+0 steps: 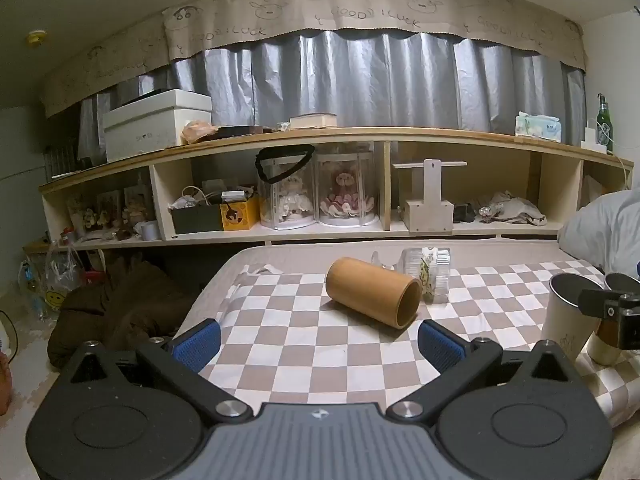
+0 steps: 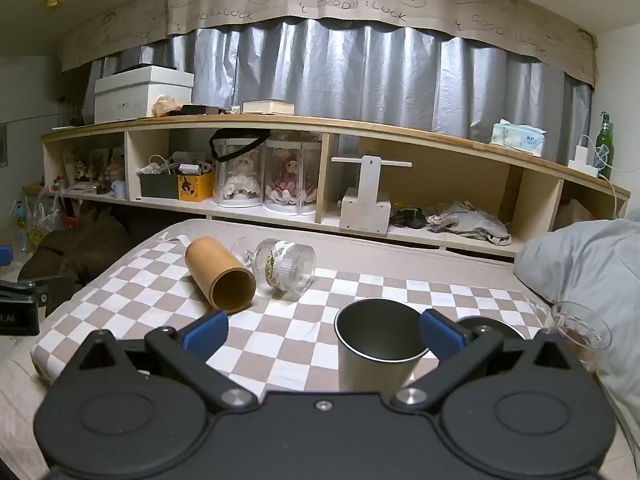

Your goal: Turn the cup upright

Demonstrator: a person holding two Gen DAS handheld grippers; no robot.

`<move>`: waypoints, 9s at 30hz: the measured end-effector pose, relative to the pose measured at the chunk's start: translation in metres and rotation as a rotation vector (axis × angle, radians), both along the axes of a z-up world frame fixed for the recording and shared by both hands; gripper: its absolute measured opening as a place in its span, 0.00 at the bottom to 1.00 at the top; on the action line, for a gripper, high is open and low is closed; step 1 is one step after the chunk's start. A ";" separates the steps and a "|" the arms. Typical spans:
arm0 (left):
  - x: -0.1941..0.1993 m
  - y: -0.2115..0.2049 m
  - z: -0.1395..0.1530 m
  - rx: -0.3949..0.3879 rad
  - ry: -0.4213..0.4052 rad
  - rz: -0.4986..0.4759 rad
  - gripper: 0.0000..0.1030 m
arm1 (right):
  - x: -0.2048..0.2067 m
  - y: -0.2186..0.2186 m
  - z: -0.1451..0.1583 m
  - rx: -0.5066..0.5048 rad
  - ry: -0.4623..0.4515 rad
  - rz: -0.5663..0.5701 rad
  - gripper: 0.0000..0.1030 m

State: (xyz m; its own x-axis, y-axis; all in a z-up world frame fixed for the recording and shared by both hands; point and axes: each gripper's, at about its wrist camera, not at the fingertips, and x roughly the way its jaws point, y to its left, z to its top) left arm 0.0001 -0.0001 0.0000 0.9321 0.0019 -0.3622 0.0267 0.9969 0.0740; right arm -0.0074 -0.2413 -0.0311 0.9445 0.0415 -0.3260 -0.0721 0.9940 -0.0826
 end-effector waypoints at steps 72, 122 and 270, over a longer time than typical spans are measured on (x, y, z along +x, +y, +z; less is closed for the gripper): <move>0.000 0.000 0.000 0.003 0.008 0.000 1.00 | 0.001 0.000 -0.002 -0.004 0.005 -0.001 1.00; 0.022 0.037 -0.016 -0.198 0.018 0.136 1.00 | 0.129 0.062 0.019 -0.090 0.102 0.174 0.88; 0.102 -0.100 -0.083 0.069 0.207 -0.562 0.57 | 0.118 0.019 -0.009 0.224 0.357 0.164 0.70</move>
State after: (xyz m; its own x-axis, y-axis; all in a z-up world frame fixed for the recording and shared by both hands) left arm 0.1025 -0.1000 -0.0829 0.7071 -0.4407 -0.5530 0.5690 0.8189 0.0748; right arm 0.1101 -0.2222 -0.0399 0.7494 0.2883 -0.5960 -0.2156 0.9574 0.1921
